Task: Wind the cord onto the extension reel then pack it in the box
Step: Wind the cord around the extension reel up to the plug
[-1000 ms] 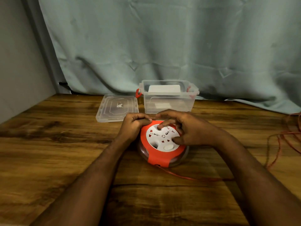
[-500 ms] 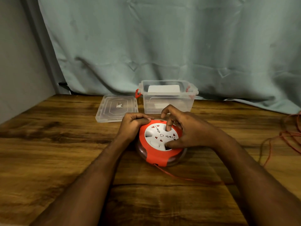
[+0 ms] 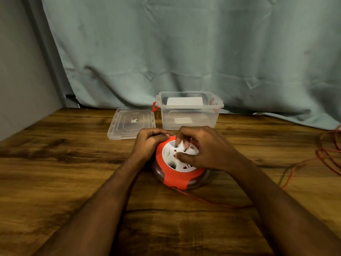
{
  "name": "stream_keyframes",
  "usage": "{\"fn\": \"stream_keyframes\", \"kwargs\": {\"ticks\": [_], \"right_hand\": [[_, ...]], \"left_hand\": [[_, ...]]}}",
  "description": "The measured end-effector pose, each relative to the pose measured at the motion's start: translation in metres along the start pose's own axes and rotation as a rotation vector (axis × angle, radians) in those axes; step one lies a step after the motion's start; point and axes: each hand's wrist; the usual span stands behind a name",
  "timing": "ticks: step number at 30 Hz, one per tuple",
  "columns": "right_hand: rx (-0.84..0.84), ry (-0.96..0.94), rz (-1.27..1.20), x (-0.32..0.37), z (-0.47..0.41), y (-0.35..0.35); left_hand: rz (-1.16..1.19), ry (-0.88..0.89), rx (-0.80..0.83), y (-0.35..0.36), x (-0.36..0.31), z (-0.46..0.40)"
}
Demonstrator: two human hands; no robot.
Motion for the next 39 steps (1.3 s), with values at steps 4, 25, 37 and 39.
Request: {"fn": "stream_keyframes", "kwargs": {"ticks": [4, 25, 37, 39], "right_hand": [[0.131, 0.023, -0.121, -0.010, 0.000, -0.009], [0.219, 0.116, -0.144, -0.013, 0.000, -0.013], [-0.014, -0.014, 0.237, 0.006, 0.004, 0.006], [-0.030, -0.010, 0.181, 0.006, 0.003, 0.005]], "left_hand": [[-0.012, 0.004, 0.001, 0.001, 0.000, 0.000], [-0.013, -0.046, -0.010, 0.003, 0.000, 0.000], [0.006, -0.030, 0.009, 0.002, 0.005, -0.002], [0.011, -0.032, 0.015, 0.002, 0.004, -0.002]]}}
Point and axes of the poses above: each hand's wrist, its own z-axis away from the middle knuckle, its own y-axis out of the palm, x = y × z, and after that the axes turned 11 degrees about -x, right-handed
